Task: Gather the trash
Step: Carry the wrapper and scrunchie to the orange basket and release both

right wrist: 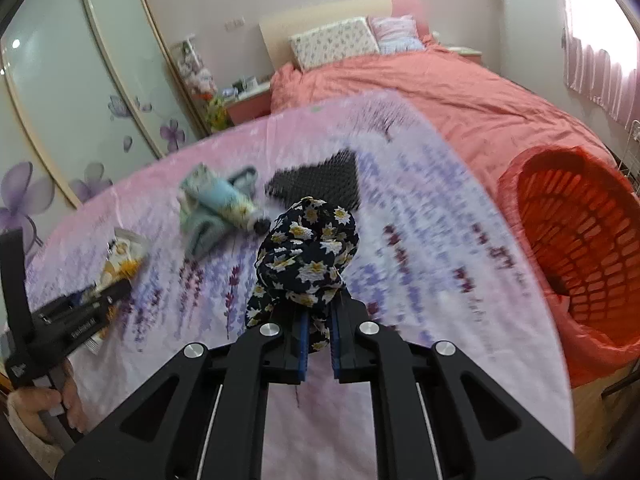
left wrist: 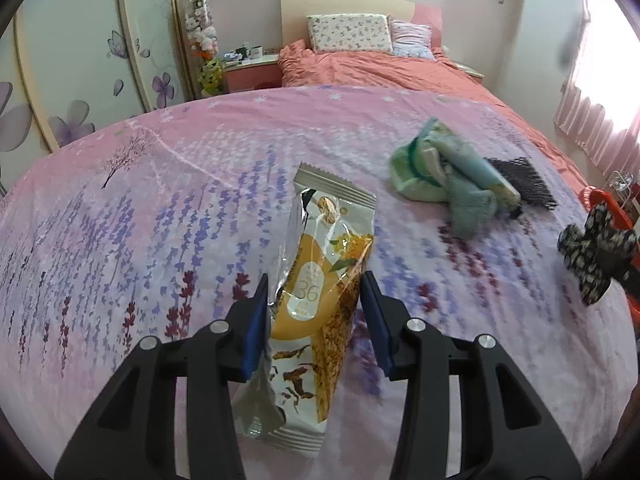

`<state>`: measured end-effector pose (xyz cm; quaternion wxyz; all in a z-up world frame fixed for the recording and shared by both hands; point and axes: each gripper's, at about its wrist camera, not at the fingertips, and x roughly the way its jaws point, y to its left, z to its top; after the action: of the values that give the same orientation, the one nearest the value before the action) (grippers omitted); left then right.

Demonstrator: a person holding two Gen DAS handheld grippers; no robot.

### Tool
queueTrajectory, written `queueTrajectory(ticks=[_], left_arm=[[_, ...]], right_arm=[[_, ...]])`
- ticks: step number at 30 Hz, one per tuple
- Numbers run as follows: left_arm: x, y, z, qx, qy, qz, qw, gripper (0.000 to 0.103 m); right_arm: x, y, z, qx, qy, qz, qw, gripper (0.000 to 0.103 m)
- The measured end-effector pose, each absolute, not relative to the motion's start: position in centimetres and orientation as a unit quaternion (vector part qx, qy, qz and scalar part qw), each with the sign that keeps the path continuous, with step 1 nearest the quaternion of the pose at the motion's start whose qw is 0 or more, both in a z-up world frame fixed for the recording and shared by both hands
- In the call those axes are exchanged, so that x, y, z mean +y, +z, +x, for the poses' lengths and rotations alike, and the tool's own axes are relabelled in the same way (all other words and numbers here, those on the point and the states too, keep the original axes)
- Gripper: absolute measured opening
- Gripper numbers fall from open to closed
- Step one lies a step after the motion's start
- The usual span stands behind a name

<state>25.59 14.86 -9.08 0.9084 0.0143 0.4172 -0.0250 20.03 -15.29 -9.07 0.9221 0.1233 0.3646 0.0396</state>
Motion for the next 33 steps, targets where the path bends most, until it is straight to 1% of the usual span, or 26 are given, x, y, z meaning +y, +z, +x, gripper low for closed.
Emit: queueTrajectory(ticks=[4,9,18,27,33], left_arm=[[13.1,-7.4,24.4,0.405,-0.043,0.009,0.913,0.043],[8.7,-3.9,22.9,0.376,-0.085,0.009,0.923,0.043],[-0.6,0.8,21.2,0.335,-0.181,0.026,0.924,0.044],[-8.4,2.0,20.6,0.325,-0.254,0.028,0.91,0.044],[-13.3,2.0,20.5,0.326,-0.3,0.025,0.896,0.044]], right_arm=[[-17.3,-6.9,18.6,0.337,0.036,0.144,0.93,0.009],[-19.9,-4.4,16.8,0.303,0.024,0.156,0.94,0.009],[-24.7,-2.9,14.8,0.265,-0.021,0.171,0.949,0.009],[-30.7,-2.6,13.3,0.239,-0.073,0.192,0.949,0.009],[-34.3,-3.1,13.1,0.228,-0.103,0.217,0.944,0.009]])
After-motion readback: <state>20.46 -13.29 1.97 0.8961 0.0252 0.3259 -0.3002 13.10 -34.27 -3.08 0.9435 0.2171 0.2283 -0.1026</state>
